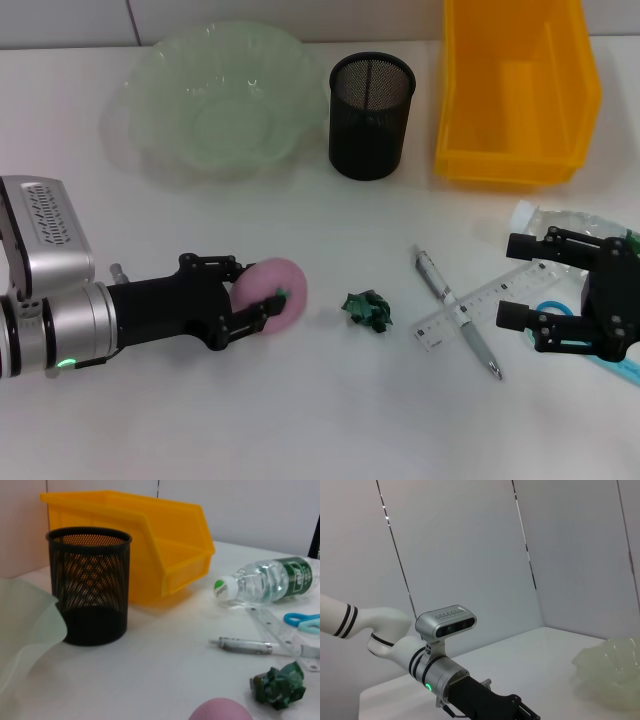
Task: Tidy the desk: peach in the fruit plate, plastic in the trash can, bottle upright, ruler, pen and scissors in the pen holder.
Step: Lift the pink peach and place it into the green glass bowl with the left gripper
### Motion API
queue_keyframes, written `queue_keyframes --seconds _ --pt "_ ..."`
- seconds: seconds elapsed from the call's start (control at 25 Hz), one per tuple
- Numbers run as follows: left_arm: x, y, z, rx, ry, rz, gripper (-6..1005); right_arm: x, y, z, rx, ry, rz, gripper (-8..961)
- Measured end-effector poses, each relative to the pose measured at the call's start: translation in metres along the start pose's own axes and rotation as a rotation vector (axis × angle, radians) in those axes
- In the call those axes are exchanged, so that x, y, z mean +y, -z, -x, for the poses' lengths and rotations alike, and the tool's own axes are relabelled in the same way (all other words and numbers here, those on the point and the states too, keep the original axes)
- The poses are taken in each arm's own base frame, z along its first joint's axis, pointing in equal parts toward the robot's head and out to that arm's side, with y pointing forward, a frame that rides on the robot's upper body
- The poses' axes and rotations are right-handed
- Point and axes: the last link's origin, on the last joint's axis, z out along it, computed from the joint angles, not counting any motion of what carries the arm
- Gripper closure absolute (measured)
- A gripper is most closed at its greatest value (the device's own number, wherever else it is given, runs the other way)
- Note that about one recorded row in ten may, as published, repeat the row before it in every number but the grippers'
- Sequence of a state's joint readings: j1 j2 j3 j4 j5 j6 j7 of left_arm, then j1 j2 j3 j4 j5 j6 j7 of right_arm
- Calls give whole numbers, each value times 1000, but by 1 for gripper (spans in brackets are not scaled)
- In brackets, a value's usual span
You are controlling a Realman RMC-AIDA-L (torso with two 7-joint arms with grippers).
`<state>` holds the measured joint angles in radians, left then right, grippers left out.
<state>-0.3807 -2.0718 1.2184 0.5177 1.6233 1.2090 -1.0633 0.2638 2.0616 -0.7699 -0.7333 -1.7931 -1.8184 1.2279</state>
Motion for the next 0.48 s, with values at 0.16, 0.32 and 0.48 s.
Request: queue_keyframes --seconds 0.16,0.32,0.48 --pt "2 -1 -4 18 -1 19 510 0 1 0 -1 -2 -3 135" --pt "-6 0 -22 71 -5 14 595 0 2 0 -5 -4 -11 135" --pt "-32 6 -63 225 14 -88 725 0 3 0 -9 -4 -13 134"
